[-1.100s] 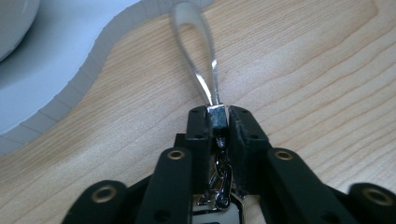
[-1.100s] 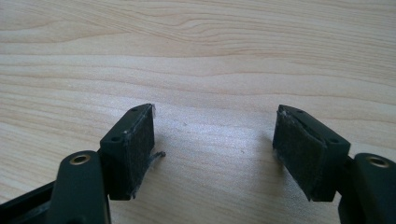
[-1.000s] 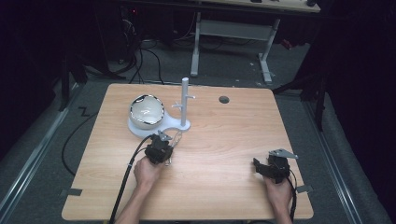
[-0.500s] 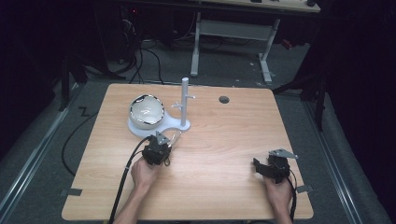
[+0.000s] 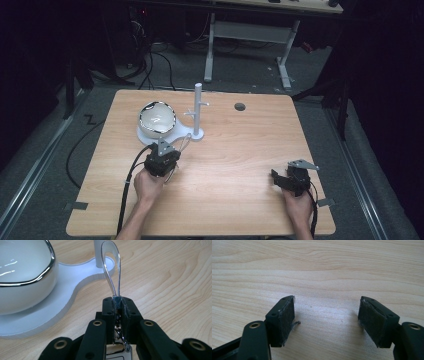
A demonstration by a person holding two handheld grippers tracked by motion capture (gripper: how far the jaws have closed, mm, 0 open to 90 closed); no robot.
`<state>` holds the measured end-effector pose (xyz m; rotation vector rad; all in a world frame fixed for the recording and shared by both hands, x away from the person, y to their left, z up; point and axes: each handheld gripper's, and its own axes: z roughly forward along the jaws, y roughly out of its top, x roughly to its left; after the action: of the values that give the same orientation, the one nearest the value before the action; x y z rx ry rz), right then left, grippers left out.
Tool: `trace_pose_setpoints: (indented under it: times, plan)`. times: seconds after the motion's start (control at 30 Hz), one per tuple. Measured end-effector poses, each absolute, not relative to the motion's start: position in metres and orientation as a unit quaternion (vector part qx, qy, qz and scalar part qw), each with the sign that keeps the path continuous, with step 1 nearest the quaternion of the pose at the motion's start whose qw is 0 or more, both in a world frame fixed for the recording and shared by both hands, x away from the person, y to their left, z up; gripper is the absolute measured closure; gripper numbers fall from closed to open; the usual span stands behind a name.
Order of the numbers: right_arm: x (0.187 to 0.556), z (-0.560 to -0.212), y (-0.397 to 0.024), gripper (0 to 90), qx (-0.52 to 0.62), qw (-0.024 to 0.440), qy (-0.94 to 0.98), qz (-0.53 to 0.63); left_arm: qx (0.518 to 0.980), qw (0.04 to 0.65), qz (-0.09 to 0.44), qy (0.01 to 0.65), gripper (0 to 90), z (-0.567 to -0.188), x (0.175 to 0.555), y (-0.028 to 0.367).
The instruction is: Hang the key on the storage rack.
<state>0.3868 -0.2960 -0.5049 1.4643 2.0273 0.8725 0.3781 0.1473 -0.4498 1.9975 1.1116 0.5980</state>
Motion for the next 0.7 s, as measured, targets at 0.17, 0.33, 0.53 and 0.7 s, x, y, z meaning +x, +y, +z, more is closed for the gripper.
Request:
trace_pose_setpoints:
  times: [0.17, 0.33, 0.53, 0.7]
  plan:
    - [0.387, -0.505, -0.296, 29.6, 0.536, 0.244, 0.742, 0.319, 0.773, 0.398, 0.233, 0.437, 82.0, -0.444, 0.376, 0.151]
    - [0.387, -0.505, -0.296, 29.6, 0.536, 0.244, 0.743, 0.319, 0.767, 0.411, 0.232, 0.436, 82.0, -0.439, 0.375, 0.153]
    - [0.387, -0.505, -0.296, 29.6, 0.536, 0.244, 0.742, 0.319, 0.761, 0.425, 0.230, 0.433, 82.0, -0.433, 0.373, 0.155]
    - [0.387, -0.505, -0.296, 29.6, 0.536, 0.244, 0.742, 0.319, 0.753, 0.442, 0.227, 0.432, 82.0, -0.428, 0.373, 0.157]
